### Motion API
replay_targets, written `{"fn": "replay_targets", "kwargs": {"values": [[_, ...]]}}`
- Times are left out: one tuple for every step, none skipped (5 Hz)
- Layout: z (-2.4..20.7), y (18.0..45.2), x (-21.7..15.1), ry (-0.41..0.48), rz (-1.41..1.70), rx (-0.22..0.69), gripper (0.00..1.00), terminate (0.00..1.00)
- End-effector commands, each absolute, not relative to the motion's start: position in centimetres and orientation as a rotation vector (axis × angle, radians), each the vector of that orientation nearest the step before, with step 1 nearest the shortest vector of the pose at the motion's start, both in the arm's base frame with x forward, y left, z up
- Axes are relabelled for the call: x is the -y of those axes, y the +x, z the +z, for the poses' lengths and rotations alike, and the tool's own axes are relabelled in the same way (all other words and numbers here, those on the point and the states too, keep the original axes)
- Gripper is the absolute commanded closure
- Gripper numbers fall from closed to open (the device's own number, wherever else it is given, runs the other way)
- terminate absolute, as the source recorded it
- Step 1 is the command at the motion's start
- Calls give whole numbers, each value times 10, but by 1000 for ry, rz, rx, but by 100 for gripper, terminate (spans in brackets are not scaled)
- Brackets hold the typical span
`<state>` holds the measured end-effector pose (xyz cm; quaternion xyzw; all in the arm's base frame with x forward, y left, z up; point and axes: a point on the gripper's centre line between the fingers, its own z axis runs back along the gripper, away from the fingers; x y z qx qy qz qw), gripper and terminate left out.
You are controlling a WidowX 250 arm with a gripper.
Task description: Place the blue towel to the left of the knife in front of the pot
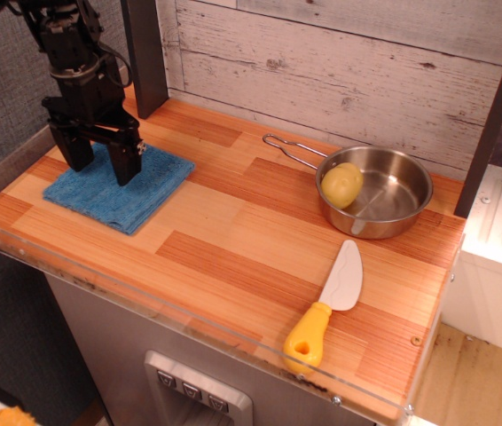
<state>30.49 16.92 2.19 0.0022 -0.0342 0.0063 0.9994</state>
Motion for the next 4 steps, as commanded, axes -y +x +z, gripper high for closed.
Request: {"fn": "replay_targets", "kwargs": {"values": [[12, 308, -164, 13, -6, 67, 0, 0], [5, 306, -162, 0, -4, 54, 0, 0], [2, 303, -159, -3, -13, 45, 0, 0], [4, 298, -158, -20, -1, 47, 0, 0]]}}
